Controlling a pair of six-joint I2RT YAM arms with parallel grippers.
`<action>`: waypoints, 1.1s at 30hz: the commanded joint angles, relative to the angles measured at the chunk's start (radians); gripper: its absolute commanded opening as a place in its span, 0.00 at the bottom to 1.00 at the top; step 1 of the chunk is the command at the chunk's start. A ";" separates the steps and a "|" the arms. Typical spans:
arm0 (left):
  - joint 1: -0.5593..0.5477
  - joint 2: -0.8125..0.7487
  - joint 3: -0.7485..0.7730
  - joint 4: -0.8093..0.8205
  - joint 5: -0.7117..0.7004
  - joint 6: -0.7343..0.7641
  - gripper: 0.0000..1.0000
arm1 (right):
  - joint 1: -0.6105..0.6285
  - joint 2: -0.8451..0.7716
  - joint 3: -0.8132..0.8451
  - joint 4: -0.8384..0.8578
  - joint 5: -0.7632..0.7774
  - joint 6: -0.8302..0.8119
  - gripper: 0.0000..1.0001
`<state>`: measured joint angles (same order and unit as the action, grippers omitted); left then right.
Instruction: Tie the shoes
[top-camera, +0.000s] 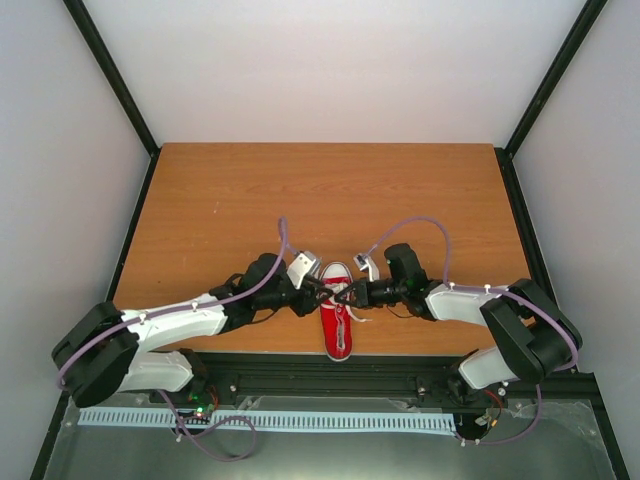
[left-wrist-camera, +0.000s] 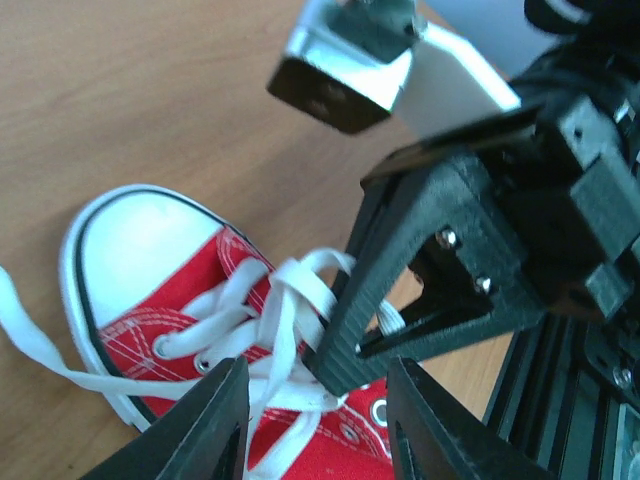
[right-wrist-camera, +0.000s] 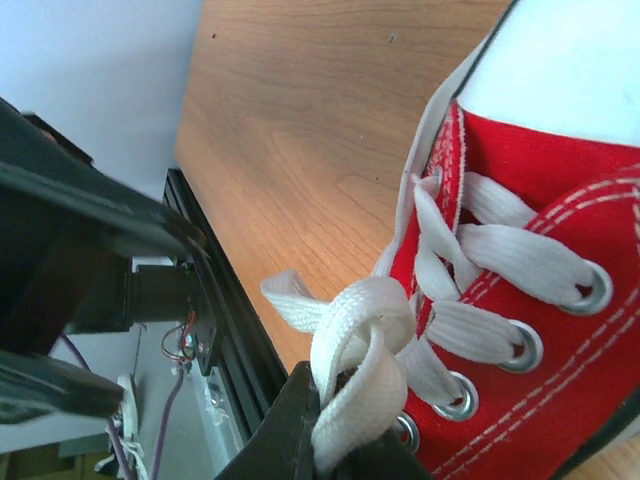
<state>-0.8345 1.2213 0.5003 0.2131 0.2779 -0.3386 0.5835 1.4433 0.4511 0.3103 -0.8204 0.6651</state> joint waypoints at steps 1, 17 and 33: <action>-0.027 0.044 -0.006 0.064 0.049 0.037 0.40 | 0.000 -0.011 0.024 0.036 0.012 0.102 0.04; -0.056 0.092 -0.013 0.083 0.055 0.058 0.35 | -0.023 -0.019 0.017 0.046 0.044 0.172 0.09; -0.099 0.158 -0.002 0.125 -0.128 0.082 0.36 | -0.031 -0.023 0.011 0.066 0.010 0.203 0.08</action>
<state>-0.9180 1.3773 0.4881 0.2726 0.2104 -0.2867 0.5583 1.4422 0.4599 0.3412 -0.7982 0.8581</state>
